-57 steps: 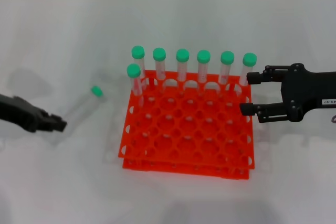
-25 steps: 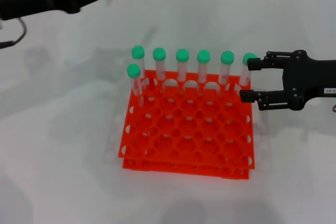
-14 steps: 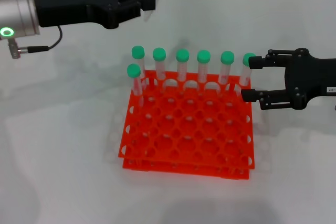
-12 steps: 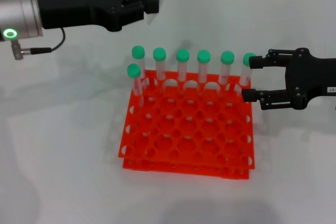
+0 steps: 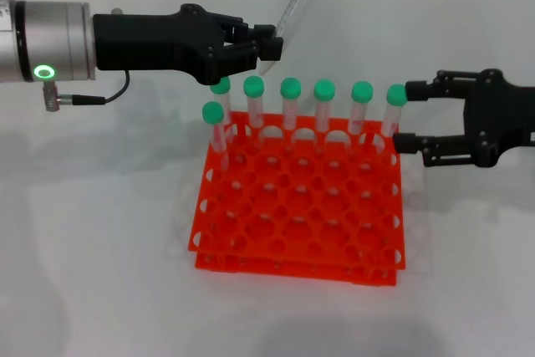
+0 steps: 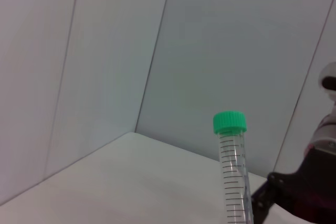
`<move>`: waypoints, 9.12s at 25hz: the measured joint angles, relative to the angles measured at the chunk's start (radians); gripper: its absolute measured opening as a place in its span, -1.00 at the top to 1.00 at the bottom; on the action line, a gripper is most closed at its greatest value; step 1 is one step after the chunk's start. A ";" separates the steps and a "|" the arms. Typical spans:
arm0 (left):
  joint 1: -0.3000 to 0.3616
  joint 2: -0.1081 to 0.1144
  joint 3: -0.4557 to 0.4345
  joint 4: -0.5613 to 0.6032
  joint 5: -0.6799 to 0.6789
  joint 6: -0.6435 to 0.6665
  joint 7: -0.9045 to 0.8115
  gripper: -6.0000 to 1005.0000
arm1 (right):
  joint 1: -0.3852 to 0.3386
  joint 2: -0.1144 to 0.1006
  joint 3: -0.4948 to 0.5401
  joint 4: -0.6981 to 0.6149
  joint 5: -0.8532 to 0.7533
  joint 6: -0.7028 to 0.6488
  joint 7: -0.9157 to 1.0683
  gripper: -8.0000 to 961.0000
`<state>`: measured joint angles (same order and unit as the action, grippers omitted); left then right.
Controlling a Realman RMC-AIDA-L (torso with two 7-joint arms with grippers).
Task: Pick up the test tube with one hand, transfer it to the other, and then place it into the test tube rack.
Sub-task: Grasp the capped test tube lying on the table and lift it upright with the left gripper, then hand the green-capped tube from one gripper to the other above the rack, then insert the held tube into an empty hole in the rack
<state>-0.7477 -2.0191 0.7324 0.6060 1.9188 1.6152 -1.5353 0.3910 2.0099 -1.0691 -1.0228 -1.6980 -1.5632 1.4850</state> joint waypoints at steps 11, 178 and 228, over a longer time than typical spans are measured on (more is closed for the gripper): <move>-0.003 -0.004 0.015 0.000 0.005 0.010 0.023 0.63 | -0.008 0.001 0.067 -0.043 0.060 0.008 0.007 -0.61; 0.018 -0.029 0.037 0.011 -0.003 0.031 0.069 0.49 | 0.092 0.006 -0.161 0.023 0.356 0.190 0.001 0.41; 0.449 0.075 0.006 0.600 0.050 0.296 -0.353 -0.76 | 0.055 0.014 -0.208 0.089 0.443 0.195 -0.046 0.42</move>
<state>-0.2988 -1.9442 0.7383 1.2057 1.9687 1.9111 -1.8883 0.4461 2.0234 -1.2775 -0.9341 -1.2545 -1.3680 1.4388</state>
